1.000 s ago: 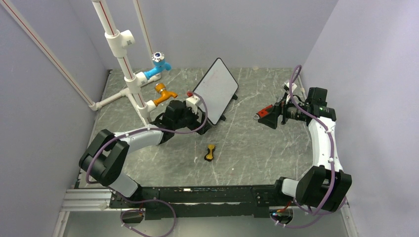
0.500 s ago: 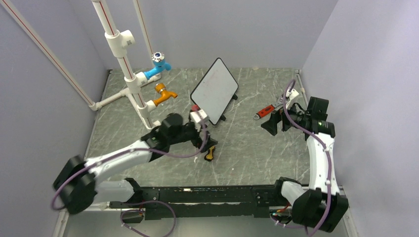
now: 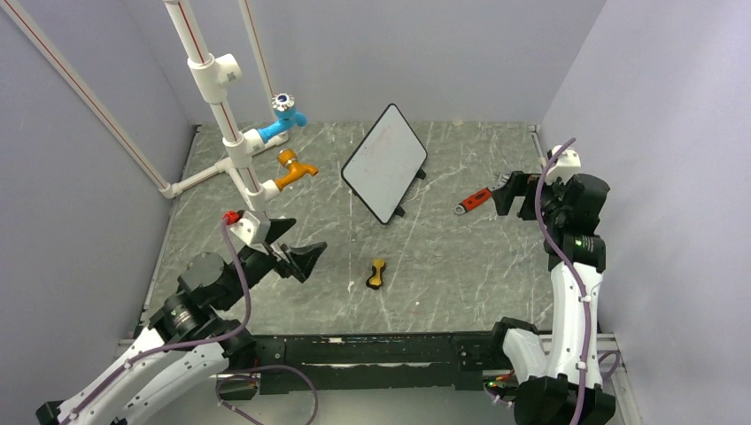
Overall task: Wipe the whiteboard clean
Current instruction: Reset both arms
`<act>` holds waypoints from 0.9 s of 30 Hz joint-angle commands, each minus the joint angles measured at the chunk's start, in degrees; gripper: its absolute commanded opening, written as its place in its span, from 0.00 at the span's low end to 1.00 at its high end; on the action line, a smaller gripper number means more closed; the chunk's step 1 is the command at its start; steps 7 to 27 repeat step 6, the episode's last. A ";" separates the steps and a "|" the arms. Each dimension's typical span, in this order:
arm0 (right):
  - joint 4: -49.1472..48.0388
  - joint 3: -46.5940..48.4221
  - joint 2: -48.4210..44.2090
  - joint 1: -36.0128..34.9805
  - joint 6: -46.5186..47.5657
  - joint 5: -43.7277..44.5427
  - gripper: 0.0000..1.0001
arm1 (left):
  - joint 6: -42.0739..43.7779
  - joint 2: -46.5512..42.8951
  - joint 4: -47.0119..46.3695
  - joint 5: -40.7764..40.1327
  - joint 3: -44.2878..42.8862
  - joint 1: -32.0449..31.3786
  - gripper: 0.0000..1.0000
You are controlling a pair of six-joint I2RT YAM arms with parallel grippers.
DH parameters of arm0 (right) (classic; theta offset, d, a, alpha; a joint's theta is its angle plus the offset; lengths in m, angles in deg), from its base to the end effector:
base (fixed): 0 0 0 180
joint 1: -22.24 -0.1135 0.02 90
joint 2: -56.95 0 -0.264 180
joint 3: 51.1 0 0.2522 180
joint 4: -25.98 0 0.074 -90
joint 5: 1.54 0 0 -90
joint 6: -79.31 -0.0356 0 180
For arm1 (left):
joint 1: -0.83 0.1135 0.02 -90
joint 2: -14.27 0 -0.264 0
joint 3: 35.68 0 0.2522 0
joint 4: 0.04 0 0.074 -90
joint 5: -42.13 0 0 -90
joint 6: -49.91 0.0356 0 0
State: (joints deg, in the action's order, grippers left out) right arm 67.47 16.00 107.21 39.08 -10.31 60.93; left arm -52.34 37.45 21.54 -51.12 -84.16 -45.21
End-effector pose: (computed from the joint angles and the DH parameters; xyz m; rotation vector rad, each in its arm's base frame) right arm 0.1852 -0.0389 0.3455 -0.0239 1.9601 0.2831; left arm 0.0810 -0.0811 0.3323 0.4069 1.5015 -0.7696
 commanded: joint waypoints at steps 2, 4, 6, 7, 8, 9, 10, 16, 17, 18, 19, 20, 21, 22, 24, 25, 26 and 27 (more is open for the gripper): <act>-3.67 0.37 -2.58 0.26 -4.71 3.57 1.00 | -0.81 -3.30 10.38 -7.48 -0.26 0.33 0.99; -4.19 0.01 -2.83 0.23 -4.84 3.37 1.00 | -0.37 -3.84 11.47 -7.85 -0.06 0.38 0.99; -4.31 -0.16 -2.64 0.29 -5.51 1.66 1.00 | 0.29 -4.30 11.97 -8.28 0.55 0.36 0.99; -4.31 -0.16 -2.64 0.29 -5.51 1.66 1.00 | 0.29 -4.30 11.97 -8.28 0.55 0.36 0.99; -4.31 -0.16 -2.64 0.29 -5.51 1.66 1.00 | 0.29 -4.30 11.97 -8.28 0.55 0.36 0.99; -4.31 -0.16 -2.64 0.29 -5.51 1.66 1.00 | 0.29 -4.30 11.97 -8.28 0.55 0.36 0.99; -4.31 -0.16 -2.64 0.29 -5.51 1.66 1.00 | 0.29 -4.30 11.97 -8.28 0.55 0.36 0.99; -4.31 -0.16 -2.64 0.29 -5.51 1.66 1.00 | 0.29 -4.30 11.97 -8.28 0.55 0.36 0.99; -4.31 -0.16 -2.64 0.29 -5.51 1.66 1.00 | 0.29 -4.30 11.97 -8.28 0.55 0.36 0.99; -4.31 -0.16 -2.64 0.29 -5.51 1.66 1.00 | 0.29 -4.30 11.97 -8.28 0.55 0.36 0.99; -4.31 -0.16 -2.64 0.29 -5.51 1.66 1.00 | 0.29 -4.30 11.97 -8.28 0.55 0.36 0.99; -4.31 -0.16 -2.64 0.29 -5.51 1.66 1.00 | 0.29 -4.30 11.97 -8.28 0.55 0.36 0.99; -4.31 -0.16 -2.64 0.29 -5.51 1.66 1.00 | 0.29 -4.30 11.97 -8.28 0.55 0.36 0.99; -4.31 -0.16 -2.64 0.29 -5.51 1.66 1.00 | 0.29 -4.30 11.97 -8.28 0.55 0.36 0.99; -4.31 -0.16 -2.64 0.29 -5.51 1.66 1.00 | 0.29 -4.30 11.97 -8.28 0.55 0.36 0.99; -4.31 -0.16 -2.64 0.29 -5.51 1.66 1.00 | 0.29 -4.30 11.97 -8.28 0.55 0.36 0.99; -4.31 -0.16 -2.64 0.29 -5.51 1.66 1.00 | 0.29 -4.30 11.97 -8.28 0.55 0.36 0.99; -4.31 -0.16 -2.64 0.29 -5.51 1.66 1.00 | 0.29 -4.30 11.97 -8.28 0.55 0.36 0.99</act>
